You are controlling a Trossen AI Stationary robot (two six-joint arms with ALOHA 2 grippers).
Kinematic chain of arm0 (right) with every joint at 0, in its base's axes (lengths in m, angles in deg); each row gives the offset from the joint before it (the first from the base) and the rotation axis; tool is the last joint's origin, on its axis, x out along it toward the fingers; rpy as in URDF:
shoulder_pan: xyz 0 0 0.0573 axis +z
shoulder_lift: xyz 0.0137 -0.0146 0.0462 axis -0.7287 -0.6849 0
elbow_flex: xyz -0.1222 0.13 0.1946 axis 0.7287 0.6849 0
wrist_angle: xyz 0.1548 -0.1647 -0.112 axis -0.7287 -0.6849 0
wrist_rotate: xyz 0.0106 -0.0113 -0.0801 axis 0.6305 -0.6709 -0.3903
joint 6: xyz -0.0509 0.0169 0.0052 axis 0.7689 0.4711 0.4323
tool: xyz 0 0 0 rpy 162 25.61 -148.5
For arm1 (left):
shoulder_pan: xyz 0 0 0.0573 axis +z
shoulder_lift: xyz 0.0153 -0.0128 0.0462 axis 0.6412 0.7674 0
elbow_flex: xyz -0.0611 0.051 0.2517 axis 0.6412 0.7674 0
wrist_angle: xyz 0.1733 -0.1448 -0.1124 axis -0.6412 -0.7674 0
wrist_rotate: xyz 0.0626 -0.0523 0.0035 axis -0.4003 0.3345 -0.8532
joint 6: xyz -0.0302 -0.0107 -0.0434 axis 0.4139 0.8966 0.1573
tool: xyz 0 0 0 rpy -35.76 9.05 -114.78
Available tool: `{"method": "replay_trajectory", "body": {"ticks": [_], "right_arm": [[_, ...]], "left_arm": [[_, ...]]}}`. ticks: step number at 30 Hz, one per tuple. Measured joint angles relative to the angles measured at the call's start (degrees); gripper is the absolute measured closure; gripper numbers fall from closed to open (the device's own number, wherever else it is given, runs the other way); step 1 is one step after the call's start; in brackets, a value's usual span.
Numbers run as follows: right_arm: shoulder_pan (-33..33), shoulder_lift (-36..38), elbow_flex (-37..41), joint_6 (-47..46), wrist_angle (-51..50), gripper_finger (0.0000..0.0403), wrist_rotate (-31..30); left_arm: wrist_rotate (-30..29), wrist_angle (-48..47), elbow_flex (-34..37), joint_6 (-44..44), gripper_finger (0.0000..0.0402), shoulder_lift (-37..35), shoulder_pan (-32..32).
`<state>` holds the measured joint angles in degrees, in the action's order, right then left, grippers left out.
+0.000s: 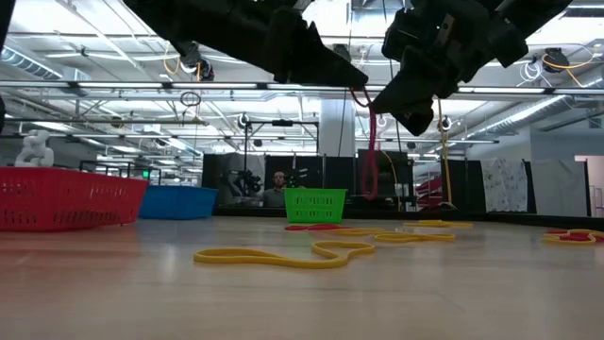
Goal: Sort rubber bands into baskets
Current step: Put the red rubber band into the blue basket
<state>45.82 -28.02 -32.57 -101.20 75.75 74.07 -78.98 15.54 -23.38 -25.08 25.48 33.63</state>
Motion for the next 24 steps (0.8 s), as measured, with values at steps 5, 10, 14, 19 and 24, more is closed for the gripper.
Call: {"method": "replay_trajectory", "body": {"ticks": [5, 10, 14, 19, 24], "right_arm": [[0.0, 0.0, 0.0, -0.2, 0.4, 0.0402, 0.0], [0.0, 0.0, 0.0, -1.3, 1.7, 0.0402, 0.0], [0.0, 0.0, 0.0, -1.5, 2.1, 0.0402, 0.2], [0.0, 0.0, 0.0, -1.4, 2.2, 0.0402, 0.2], [0.0, 0.0, 0.0, -1.3, 2.2, 0.0403, 0.2]], "left_arm": [[0.6, -0.1, 0.0, -0.2, 0.0133, 0.0, 0.3], [0.9, 0.4, 0.0, 1.2, 0.0143, 0.0, 0.5], [0.8, 0.2, 0.0, 1.3, 0.0188, 0.0, 0.7], [0.8, 0.0, 0.0, 1.2, 0.0291, 0.0, 0.6], [0.8, 0.4, 0.0, 1.1, 0.039, 0.0, 0.6]]}}
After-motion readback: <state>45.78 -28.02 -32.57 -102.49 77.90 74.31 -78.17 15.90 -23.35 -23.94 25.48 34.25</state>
